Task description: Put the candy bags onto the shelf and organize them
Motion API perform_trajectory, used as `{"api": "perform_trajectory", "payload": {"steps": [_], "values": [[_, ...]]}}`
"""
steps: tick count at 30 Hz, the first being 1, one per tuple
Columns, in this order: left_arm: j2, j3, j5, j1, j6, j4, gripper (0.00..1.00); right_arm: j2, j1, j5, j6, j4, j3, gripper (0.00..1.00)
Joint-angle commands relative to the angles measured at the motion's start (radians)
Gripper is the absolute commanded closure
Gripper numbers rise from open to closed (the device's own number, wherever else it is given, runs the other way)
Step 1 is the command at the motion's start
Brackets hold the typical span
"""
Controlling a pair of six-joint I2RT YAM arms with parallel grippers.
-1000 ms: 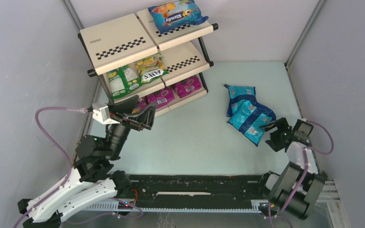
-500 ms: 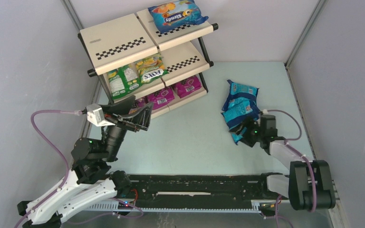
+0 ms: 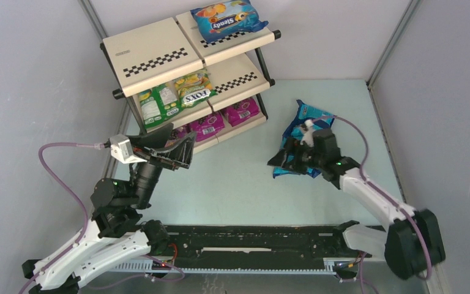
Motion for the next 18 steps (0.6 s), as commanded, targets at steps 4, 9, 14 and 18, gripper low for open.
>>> {"api": "perform_trajectory", "payload": {"steps": [4, 9, 14, 18], "values": [[-0.007, -0.012, 0.002, 0.006, 0.003, 0.028, 0.00, -0.167, -0.419, 0.124, -0.080, -0.255, 0.025, 0.09], [-0.006, -0.011, 0.008, 0.006, 0.001, 0.026, 0.00, -0.096, -0.635, 0.056, -0.138, -0.196, 0.023, 0.08], [0.000, -0.011, 0.020, 0.005, -0.007, 0.028, 0.00, 0.175, -0.660, -0.154, -0.175, -0.109, 0.080, 0.10], [0.005, -0.012, 0.020, 0.005, -0.005, 0.028, 0.00, 0.349, -0.601, -0.209, -0.204, -0.074, 0.164, 0.11]]}}
